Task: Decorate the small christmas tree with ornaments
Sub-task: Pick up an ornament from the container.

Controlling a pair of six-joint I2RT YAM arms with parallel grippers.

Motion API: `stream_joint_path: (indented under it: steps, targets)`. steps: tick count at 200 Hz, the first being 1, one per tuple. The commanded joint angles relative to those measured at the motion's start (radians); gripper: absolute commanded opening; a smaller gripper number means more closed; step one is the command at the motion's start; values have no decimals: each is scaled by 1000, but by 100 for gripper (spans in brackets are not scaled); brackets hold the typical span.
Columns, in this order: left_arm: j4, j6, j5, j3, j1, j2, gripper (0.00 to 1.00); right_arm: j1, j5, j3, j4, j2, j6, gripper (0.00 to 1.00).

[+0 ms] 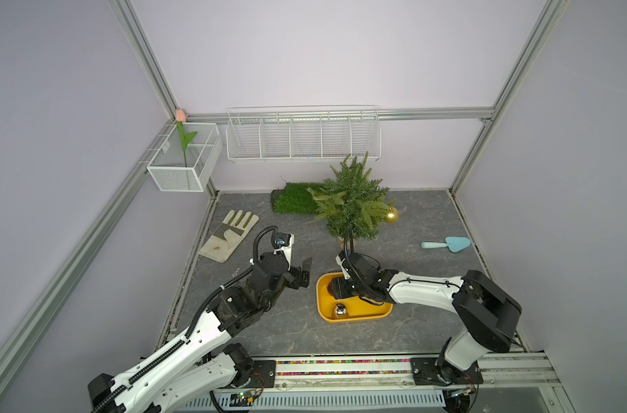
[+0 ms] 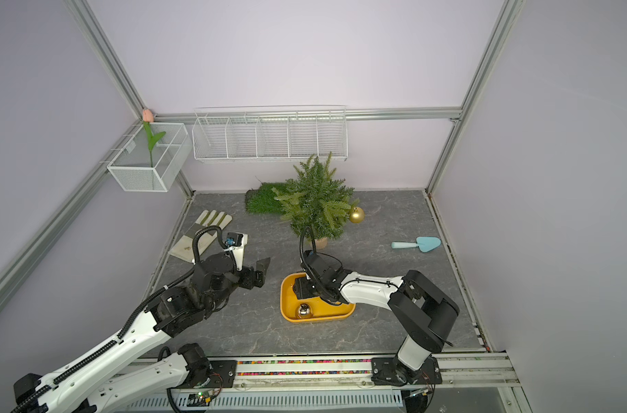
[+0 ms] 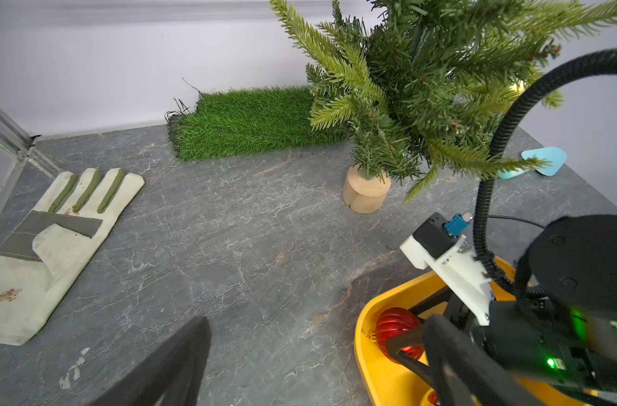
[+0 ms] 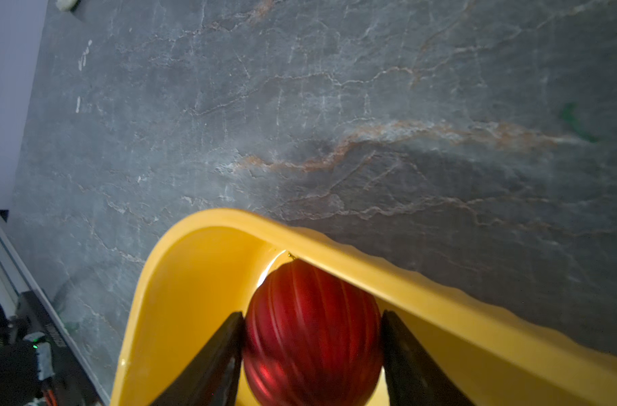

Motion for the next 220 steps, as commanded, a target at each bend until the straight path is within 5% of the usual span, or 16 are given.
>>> stream_joint_path:
  steps: [1,72,158,220]
  targets:
    - [0,-20,-8,-1,7,-3,95,1,-15,11,7,-14,9,56]
    - [76,53,57,31,5,-3,95,3,30,-16,-137,-261,-48,52]
    - [130,257,196,214,6,113,93,-36,153,90,-487,-697,-376,49]
    - [279,409,346,234,6,155,91,-204,11,132,-464,-849,-604,49]
